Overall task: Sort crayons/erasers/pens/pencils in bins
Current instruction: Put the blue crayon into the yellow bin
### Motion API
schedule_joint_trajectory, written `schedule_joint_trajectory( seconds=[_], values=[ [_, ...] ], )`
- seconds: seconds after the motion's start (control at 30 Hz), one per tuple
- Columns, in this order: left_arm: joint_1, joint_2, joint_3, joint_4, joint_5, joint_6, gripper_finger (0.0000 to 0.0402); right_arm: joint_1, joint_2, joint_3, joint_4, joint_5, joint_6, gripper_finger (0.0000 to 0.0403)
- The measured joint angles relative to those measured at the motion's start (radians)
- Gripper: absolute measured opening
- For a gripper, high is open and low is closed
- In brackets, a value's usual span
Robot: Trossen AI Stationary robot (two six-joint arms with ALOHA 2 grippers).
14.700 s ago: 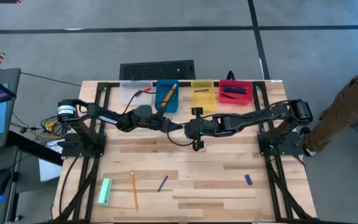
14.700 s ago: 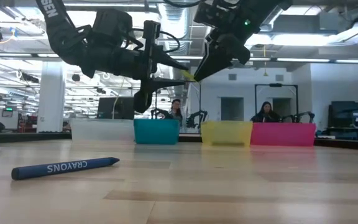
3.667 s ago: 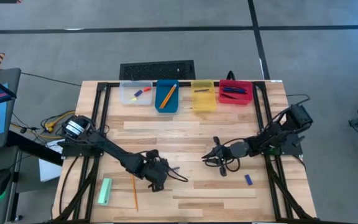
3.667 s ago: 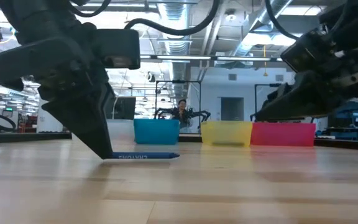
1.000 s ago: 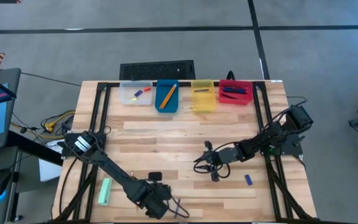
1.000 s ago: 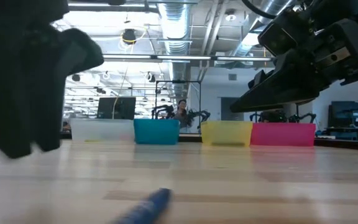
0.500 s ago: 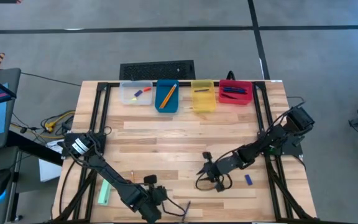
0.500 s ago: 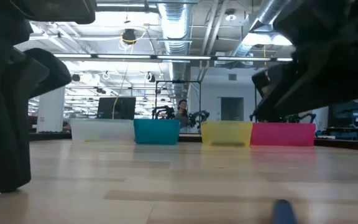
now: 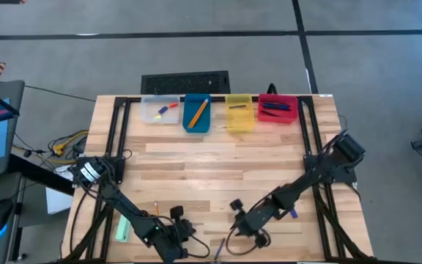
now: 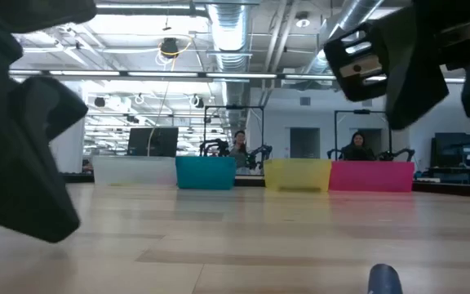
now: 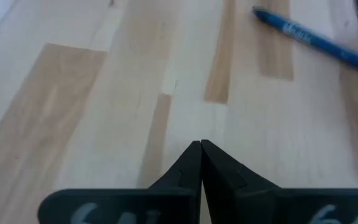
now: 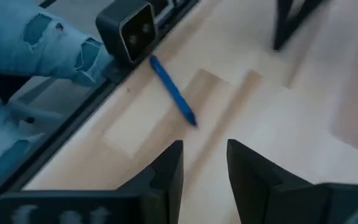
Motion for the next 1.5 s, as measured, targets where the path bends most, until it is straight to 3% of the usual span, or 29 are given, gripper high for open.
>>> schedule_joint_trajectory(
  seconds=[0.27, 0.57, 0.8, 1.2, 1.5],
  values=[
    [0.000, -0.012, -0.073, 0.131, -0.120, -0.019, 0.0000, 0.031, 0.157, 0.163, -0.051, -0.031, -0.052, 0.0158],
    [0.010, -0.013, -0.073, 0.151, -0.159, -0.015, 0.0000, 0.002, 0.291, 0.286, -0.123, -0.027, -0.134, 0.0177],
    [0.008, -0.013, -0.073, 0.153, -0.162, -0.038, 0.0000, -0.002, 0.314, 0.297, -0.137, -0.045, -0.161, 0.0154],
    [0.013, -0.013, -0.073, 0.153, -0.158, -0.037, 0.0000, -0.042, 0.325, 0.296, -0.147, -0.053, -0.164, 0.0079],
    [0.013, -0.013, -0.073, 0.159, -0.116, -0.058, 0.0000, -0.061, 0.324, 0.298, -0.205, -0.055, -0.121, 0.0063]
  ],
)
